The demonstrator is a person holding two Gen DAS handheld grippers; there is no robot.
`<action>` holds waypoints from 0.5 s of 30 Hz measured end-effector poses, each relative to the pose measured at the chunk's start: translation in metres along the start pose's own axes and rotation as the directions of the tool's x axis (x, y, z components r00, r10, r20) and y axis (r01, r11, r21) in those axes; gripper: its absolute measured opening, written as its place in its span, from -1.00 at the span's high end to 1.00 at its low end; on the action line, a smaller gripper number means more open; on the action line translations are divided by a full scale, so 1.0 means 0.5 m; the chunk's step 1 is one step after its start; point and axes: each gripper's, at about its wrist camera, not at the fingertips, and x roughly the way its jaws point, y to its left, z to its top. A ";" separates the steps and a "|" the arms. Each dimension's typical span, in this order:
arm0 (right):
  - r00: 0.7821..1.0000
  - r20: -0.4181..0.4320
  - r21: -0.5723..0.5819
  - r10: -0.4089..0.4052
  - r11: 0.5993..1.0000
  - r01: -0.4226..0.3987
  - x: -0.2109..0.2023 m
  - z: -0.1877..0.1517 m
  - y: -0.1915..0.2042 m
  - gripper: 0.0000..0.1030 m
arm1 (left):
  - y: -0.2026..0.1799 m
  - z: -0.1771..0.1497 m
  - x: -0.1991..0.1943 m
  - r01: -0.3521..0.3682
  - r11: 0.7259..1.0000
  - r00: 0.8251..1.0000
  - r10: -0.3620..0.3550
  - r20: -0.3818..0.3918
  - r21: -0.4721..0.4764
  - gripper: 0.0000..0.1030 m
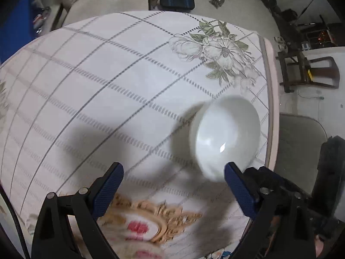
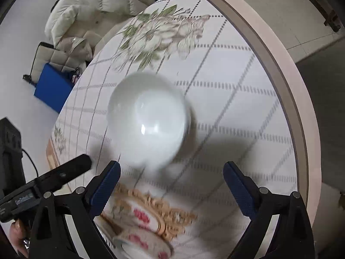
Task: Organize plates and bowls
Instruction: 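Grasp the small white bowl rim with the left tool while the right tool grasps it too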
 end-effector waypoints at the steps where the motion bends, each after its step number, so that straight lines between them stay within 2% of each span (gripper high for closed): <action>1: 1.000 -0.012 0.006 -0.006 1.000 0.006 0.013 0.016 -0.005 -0.71 | -0.005 0.017 0.016 0.004 1.000 1.000 -0.004 -0.012 0.004 -0.83; 3: 0.999 -0.040 0.007 -0.007 1.000 0.008 0.039 0.041 -0.014 -0.52 | -0.011 0.040 0.041 0.005 1.000 0.999 -0.004 -0.034 0.017 -0.79; 5: 0.998 -0.067 0.002 0.001 1.000 -0.001 0.060 0.055 -0.018 -0.35 | -0.019 0.055 0.060 -0.008 0.999 0.999 0.010 -0.045 0.045 -0.55; 6: 0.997 -0.079 -0.007 0.004 1.000 -0.004 0.070 0.059 -0.016 -0.27 | -0.023 0.059 0.066 -0.014 0.998 0.999 0.017 -0.050 0.061 -0.50; 8: 0.996 -0.088 -0.019 0.005 1.000 -0.007 0.084 0.064 -0.011 -0.04 | -0.035 0.063 0.077 -0.005 0.996 0.998 0.011 -0.063 0.087 -0.22; 9: 0.996 -0.094 -0.030 0.008 0.999 -0.011 0.092 0.067 -0.006 0.16 | -0.040 0.065 0.081 -0.003 0.995 0.998 0.010 -0.067 0.100 -0.14; 11: 0.995 -0.102 -0.046 -0.013 0.999 0.008 0.104 0.063 0.001 0.50 | -0.053 0.066 0.092 -0.012 0.992 0.997 0.022 -0.077 0.127 0.33; 12: 0.995 -0.094 -0.062 -0.041 0.997 0.035 0.110 0.058 0.006 0.65 | -0.060 0.066 0.097 -0.024 0.989 0.996 0.036 -0.080 0.143 0.45; 13: 0.995 -0.082 -0.079 -0.059 0.995 0.053 0.111 0.056 0.011 0.70 | -0.068 0.069 0.098 -0.036 0.988 0.996 0.048 -0.078 0.153 0.56; 15: 0.996 -0.079 -0.085 -0.052 0.995 0.045 0.109 0.055 0.016 0.72 | -0.079 0.068 0.098 -0.069 0.983 0.996 0.078 -0.050 0.169 0.58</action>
